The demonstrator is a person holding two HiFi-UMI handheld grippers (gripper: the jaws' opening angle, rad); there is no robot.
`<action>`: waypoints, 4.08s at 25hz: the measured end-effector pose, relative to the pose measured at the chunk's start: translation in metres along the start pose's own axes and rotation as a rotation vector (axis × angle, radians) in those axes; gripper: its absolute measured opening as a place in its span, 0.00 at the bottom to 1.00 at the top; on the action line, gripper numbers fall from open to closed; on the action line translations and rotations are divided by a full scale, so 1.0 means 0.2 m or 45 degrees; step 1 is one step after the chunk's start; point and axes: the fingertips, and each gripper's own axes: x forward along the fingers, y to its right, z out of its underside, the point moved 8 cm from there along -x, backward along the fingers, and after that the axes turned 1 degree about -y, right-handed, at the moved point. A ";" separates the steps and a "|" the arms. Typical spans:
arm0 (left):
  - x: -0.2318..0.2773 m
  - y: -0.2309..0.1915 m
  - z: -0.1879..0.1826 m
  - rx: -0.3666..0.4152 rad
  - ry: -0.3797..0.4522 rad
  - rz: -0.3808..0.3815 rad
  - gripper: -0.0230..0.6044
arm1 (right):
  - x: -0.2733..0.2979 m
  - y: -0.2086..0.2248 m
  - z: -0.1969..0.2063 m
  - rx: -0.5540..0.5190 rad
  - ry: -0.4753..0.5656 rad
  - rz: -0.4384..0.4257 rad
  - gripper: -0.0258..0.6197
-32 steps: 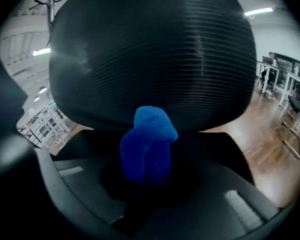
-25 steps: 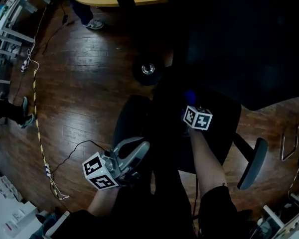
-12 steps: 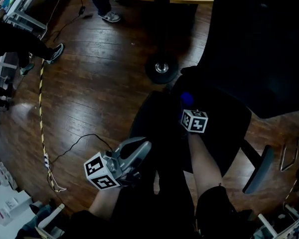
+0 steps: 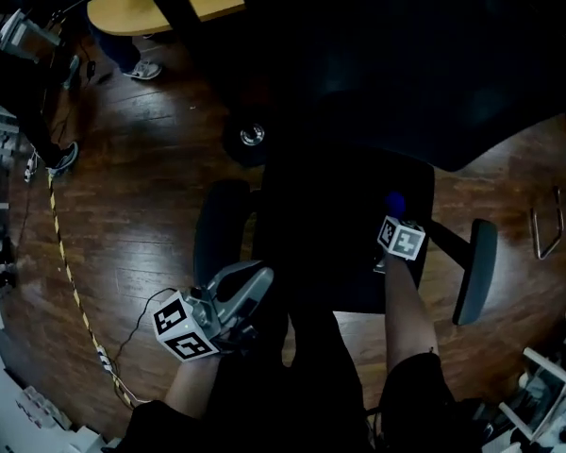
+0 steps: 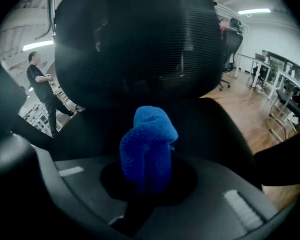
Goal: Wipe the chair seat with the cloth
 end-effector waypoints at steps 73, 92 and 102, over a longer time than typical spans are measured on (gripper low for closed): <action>0.05 0.06 -0.04 0.051 0.042 0.023 0.02 | -0.33 0.19 0.17 -0.014 0.015 0.040 0.09; -0.51 0.15 -0.23 0.119 0.398 -0.204 0.02 | -0.11 -1.37 0.45 -0.297 -0.145 -0.719 0.09; -0.29 0.13 -0.16 0.097 0.252 -0.115 0.02 | -0.10 -1.12 0.48 -0.282 -0.144 -0.574 0.09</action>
